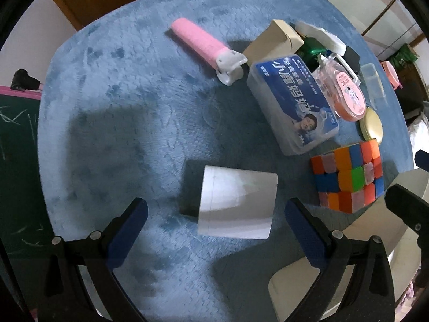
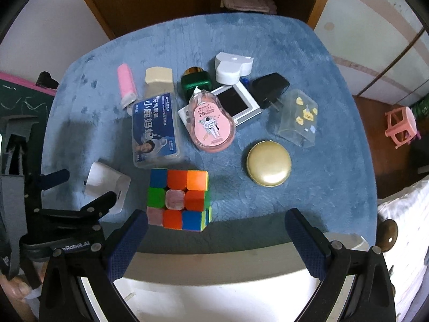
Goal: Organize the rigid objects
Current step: 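Grasp the white cube with the left tool while the right tool grasps the Rubik's cube, then carry the white cube and Rubik's cube with both tools over the white tray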
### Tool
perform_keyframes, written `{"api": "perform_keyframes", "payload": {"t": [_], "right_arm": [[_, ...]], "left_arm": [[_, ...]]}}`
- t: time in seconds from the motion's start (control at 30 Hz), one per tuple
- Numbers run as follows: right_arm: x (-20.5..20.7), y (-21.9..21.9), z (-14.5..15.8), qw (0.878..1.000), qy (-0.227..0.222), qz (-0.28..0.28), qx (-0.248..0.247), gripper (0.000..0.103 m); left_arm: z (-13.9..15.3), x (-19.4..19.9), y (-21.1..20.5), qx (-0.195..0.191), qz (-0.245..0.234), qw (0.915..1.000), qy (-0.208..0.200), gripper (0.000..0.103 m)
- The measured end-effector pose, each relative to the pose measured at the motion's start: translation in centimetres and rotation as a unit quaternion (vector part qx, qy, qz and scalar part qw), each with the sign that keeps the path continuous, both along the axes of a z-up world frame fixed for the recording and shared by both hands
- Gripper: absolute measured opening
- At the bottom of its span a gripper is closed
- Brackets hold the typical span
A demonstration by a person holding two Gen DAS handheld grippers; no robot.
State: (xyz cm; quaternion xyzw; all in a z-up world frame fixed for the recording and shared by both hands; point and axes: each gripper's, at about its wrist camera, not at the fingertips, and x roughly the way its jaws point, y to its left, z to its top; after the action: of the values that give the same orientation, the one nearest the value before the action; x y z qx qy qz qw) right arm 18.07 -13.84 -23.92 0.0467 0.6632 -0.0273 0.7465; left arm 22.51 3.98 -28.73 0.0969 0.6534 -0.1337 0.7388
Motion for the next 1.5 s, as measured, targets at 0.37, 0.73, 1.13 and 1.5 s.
{"api": "perform_keyframes", "payload": {"t": [0.37, 0.73, 1.13, 1.5], "right_arm": [[1.8, 1.7, -2.3, 0.999, 0.031, 0.010, 0.011, 0.095], [3.4, 3.1, -6.4, 0.994, 0.096, 0.001, 0.042, 0.064], [2.4, 0.3, -5.5, 0.993, 0.088, -0.020, 0.077, 0.059], [1.1, -3.0, -1.1, 0.992, 0.028, -0.056, 0.112, 0.059]], "left_arm": [[-2.0, -0.6, -1.2, 0.012, -0.014, 0.9998, -0.007, 0.087], [-4.2, -0.1, -2.6, 0.016, -0.006, 0.9998, -0.004, 0.076], [-2.2, -1.5, -0.5, -0.001, 0.029, 0.9996, -0.007, 0.075], [3.1, -3.0, 0.5, -0.021, 0.049, 0.9975, -0.045, 0.075]]}}
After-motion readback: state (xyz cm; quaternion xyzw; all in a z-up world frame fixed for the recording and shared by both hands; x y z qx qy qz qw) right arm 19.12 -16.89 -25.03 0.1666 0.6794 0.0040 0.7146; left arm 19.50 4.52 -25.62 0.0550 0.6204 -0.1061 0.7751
